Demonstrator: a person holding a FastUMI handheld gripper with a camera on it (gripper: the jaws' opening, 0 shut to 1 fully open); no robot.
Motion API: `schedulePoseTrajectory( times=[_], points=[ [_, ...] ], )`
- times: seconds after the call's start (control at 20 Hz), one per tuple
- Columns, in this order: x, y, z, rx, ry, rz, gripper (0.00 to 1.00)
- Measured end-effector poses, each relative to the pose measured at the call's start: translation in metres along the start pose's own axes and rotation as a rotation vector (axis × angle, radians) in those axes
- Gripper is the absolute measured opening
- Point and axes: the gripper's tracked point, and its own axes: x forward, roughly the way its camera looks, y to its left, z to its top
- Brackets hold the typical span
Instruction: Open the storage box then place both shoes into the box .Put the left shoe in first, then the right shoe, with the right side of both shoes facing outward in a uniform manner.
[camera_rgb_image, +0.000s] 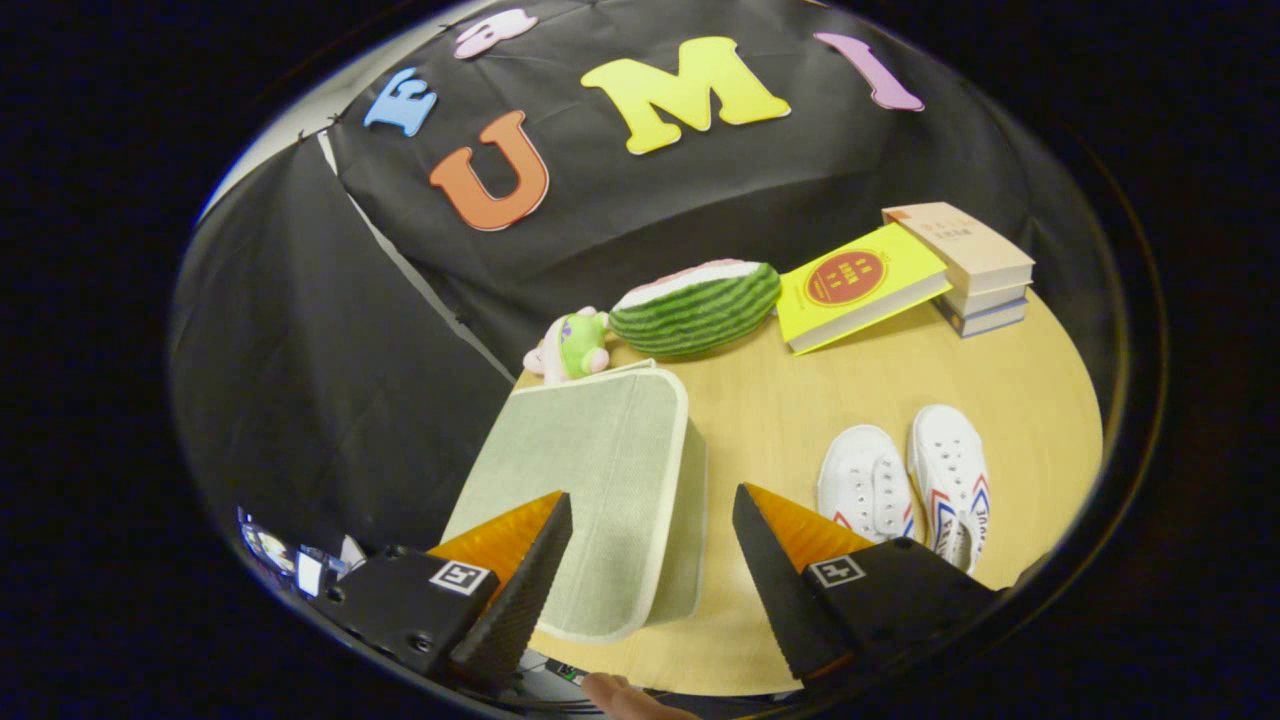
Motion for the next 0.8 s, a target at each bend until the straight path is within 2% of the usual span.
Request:
schedulePoseTrajectory(
  times=[0.2,0.35,0.45,0.6,0.7,0.8],
  points=[
    [0.038,0.002,0.012,-0.028,0.056,0.106,0.99],
    [0.057,-0.011,0.003,0.057,0.147,0.149,0.98],
    [0.067,-0.008,-0.001,0.164,0.213,0.24,0.97],
    [0.067,0.007,-0.011,0.274,0.351,0.422,0.96],
    [0.071,0.005,-0.013,0.323,0.386,0.469,0.89],
    [0.073,0.005,-0.014,0.351,0.4,0.513,0.75]
  ],
)
